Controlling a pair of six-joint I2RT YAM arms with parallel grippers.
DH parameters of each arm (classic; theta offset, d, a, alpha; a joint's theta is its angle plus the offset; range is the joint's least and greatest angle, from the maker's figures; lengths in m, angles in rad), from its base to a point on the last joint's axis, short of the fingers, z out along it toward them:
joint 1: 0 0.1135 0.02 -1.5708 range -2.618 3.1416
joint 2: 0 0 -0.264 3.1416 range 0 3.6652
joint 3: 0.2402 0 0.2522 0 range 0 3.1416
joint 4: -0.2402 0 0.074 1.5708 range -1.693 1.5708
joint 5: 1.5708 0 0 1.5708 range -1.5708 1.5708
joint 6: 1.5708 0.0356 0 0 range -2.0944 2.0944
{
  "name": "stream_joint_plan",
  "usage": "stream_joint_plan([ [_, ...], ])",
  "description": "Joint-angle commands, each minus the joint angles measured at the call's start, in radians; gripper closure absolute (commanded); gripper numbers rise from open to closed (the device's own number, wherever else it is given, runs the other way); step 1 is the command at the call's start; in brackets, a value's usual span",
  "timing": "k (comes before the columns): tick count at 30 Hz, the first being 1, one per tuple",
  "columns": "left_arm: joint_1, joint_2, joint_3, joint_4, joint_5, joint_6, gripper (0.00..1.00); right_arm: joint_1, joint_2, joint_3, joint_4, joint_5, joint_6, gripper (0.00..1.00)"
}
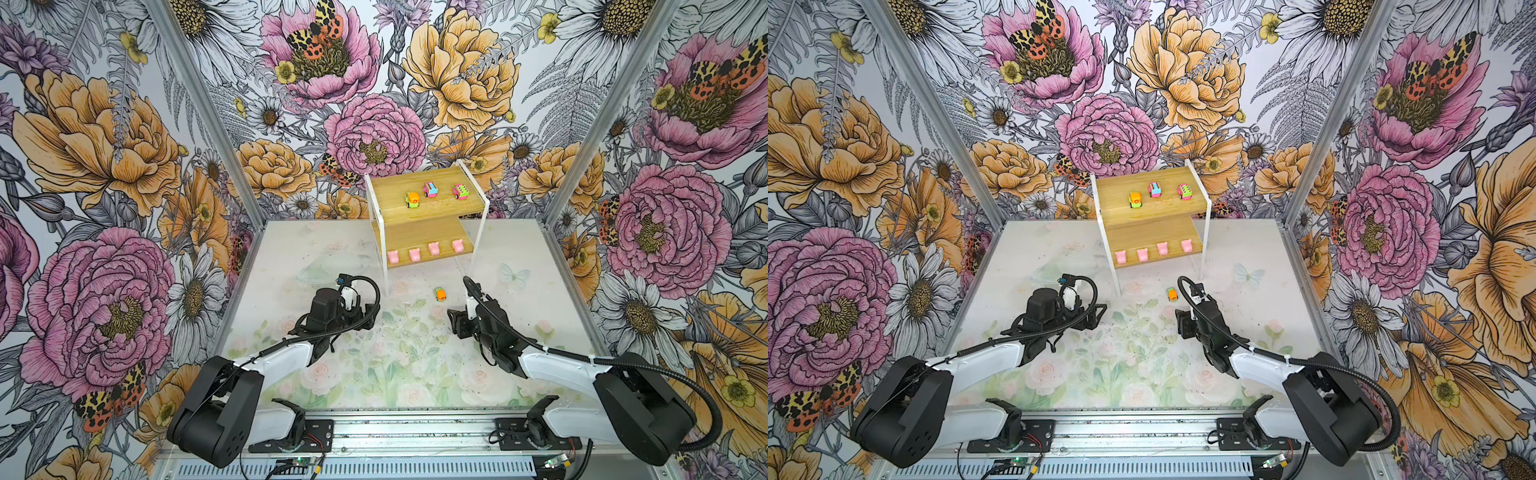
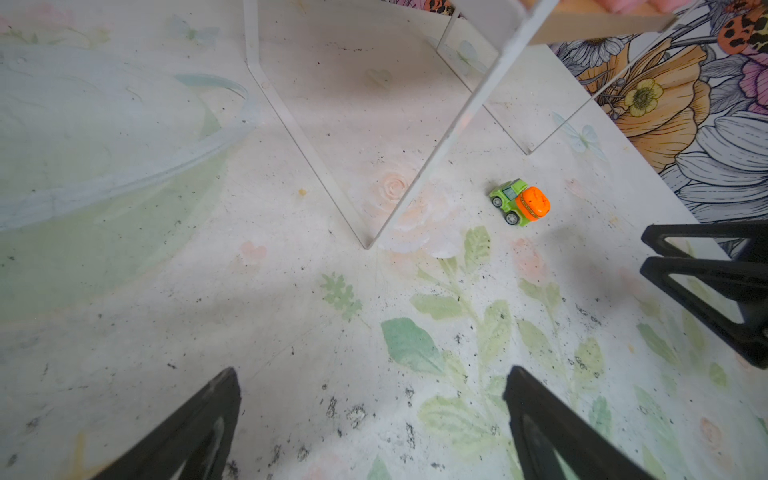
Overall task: Place and organize the plastic toys onto the shelf
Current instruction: 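Withdraw the right gripper and move it over the remaining green-and-orange car, then lower the right gripper and close it on the green-and-orange car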
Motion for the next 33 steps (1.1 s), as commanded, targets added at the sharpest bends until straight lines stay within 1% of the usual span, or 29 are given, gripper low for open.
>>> stream_joint_plan([
  [1, -0.009, 0.002, 0.001, 0.036, -0.024, -0.01, 0.01, -0.017, 0.062, 0.03, 0.131, -0.04, -0.026, 0.37],
  [8, -0.014, 0.028, 0.005, 0.053, -0.026, -0.009, 0.01, -0.038, 0.228, 0.097, 0.217, -0.079, -0.051, 0.37],
  [14, -0.007, 0.044, 0.011, 0.055, -0.027, 0.001, 0.01, -0.048, 0.35, 0.152, 0.282, -0.075, -0.056, 0.37],
  [23, -0.002, 0.073, 0.03, 0.053, -0.017, 0.003, 0.01, -0.066, 0.46, 0.232, 0.297, -0.049, -0.056, 0.39],
  [28, 0.005, 0.085, 0.041, 0.052, -0.011, 0.009, 0.01, -0.068, 0.512, 0.265, 0.306, -0.055, -0.057, 0.39],
  [33, 0.009, 0.099, 0.054, 0.052, -0.003, 0.009, 0.01, -0.069, 0.528, 0.28, 0.303, -0.055, -0.057, 0.42],
])
